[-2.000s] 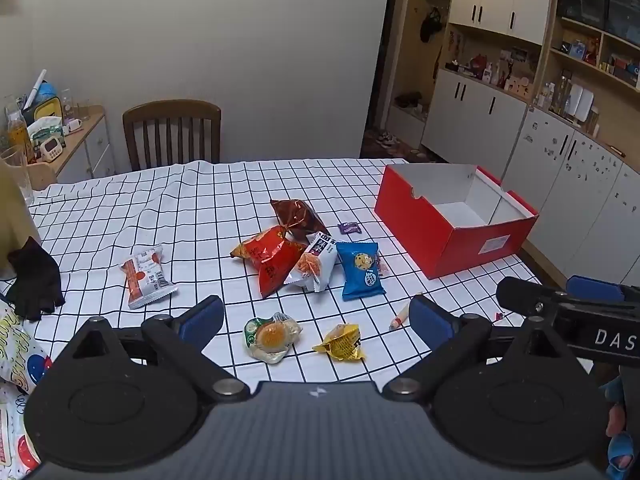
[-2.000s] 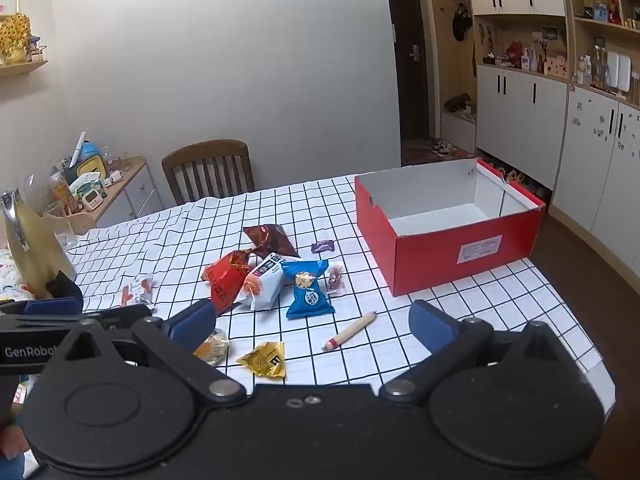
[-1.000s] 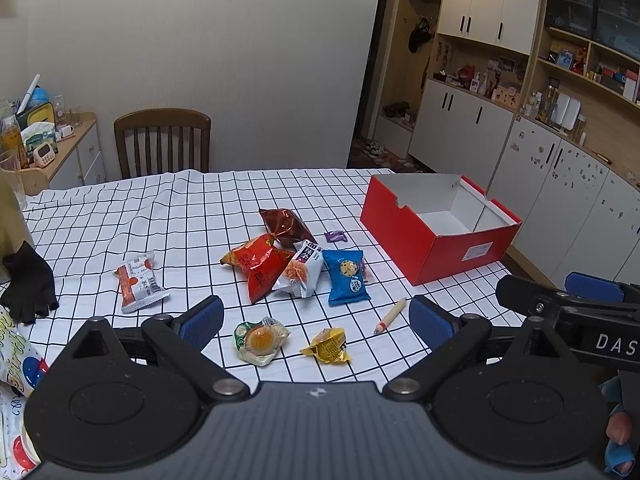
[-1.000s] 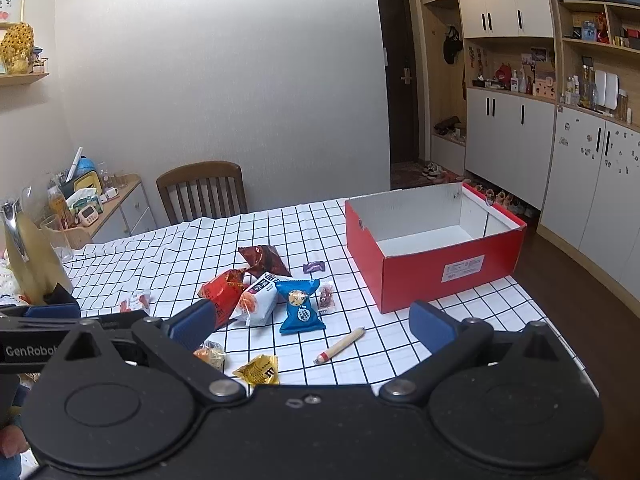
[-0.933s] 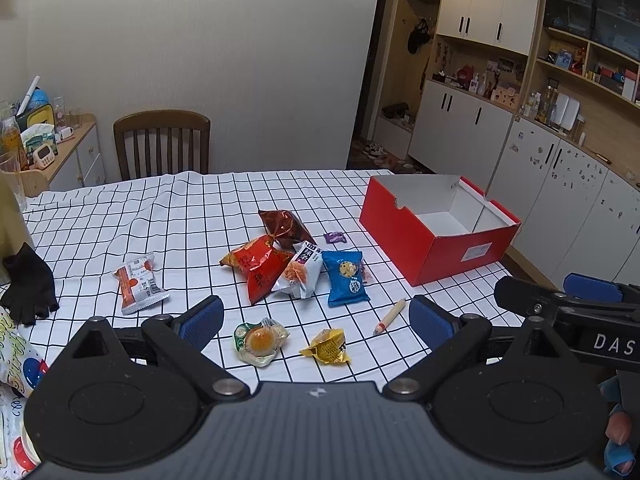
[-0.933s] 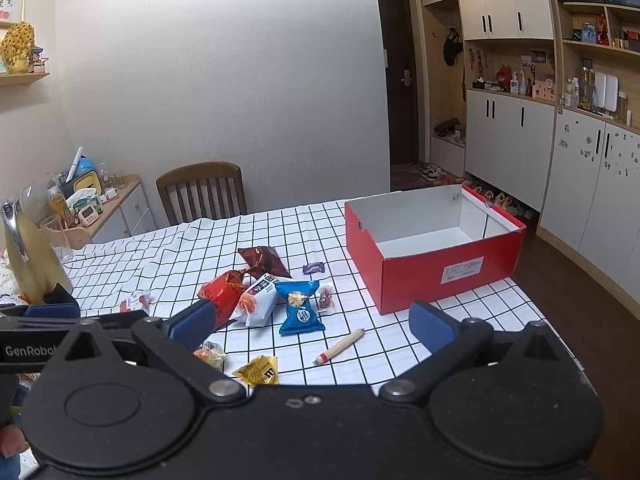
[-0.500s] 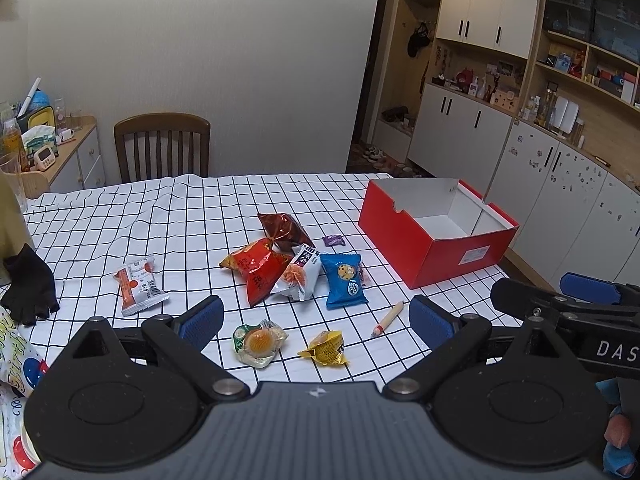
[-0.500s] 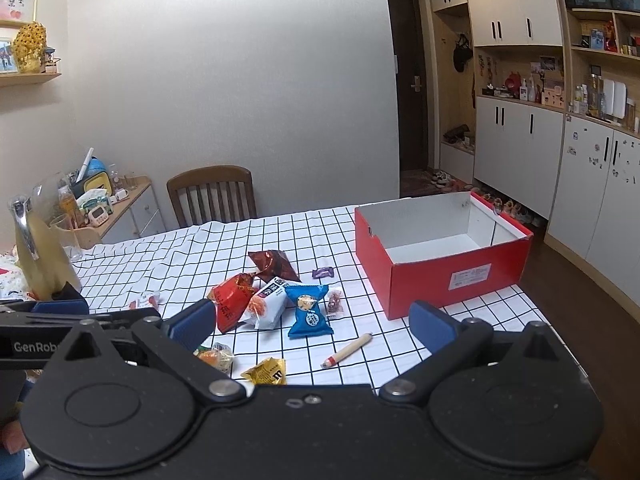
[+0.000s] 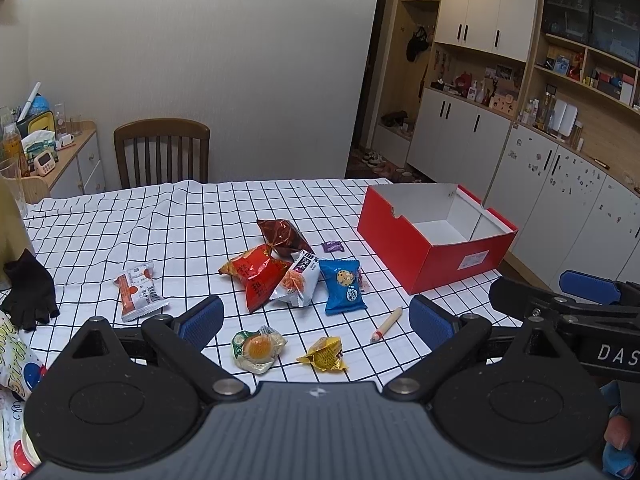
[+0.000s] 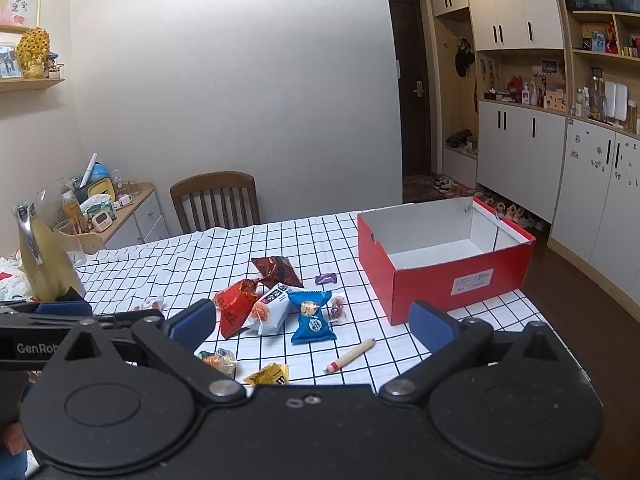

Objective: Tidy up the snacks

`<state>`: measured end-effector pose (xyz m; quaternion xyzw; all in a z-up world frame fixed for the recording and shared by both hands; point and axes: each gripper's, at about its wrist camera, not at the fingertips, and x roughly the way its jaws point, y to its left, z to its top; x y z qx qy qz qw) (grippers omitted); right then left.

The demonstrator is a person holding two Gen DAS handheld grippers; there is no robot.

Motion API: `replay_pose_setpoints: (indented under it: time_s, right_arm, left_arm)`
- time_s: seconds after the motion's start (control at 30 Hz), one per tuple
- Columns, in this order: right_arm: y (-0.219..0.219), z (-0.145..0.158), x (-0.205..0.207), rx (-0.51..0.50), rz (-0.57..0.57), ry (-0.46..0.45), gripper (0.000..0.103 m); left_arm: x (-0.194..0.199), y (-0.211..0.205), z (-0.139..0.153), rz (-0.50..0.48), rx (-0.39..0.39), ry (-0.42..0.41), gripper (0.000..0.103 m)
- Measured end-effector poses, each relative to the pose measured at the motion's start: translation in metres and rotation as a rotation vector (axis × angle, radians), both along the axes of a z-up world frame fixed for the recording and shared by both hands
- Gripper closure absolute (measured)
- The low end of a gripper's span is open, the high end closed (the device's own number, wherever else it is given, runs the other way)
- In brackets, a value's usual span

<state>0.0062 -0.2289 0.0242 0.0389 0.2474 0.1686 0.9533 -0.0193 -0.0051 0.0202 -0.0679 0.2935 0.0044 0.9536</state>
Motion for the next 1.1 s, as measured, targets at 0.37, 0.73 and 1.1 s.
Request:
replay_pose_setpoints:
  time_s: [0.37,0.73,1.1]
  right_arm:
    - [0.001,0.002,0.002,-0.006,0.003,-0.019,0.000]
    - [0.002,0.003,0.006,-0.014,-0.008,-0.024,0.000]
    - [0.006,0.001,0.015,-0.025,-0.021,-0.003,0.000]
  left_arm:
    - [0.005,0.001,0.000,0.002,-0.002,-0.012,0.003]
    - [0.011,0.003,-0.003,-0.002,-0.001,-0.013,0.003]
    - [0.022,0.013,-0.015,0.006,-0.023,0.016,0.003]
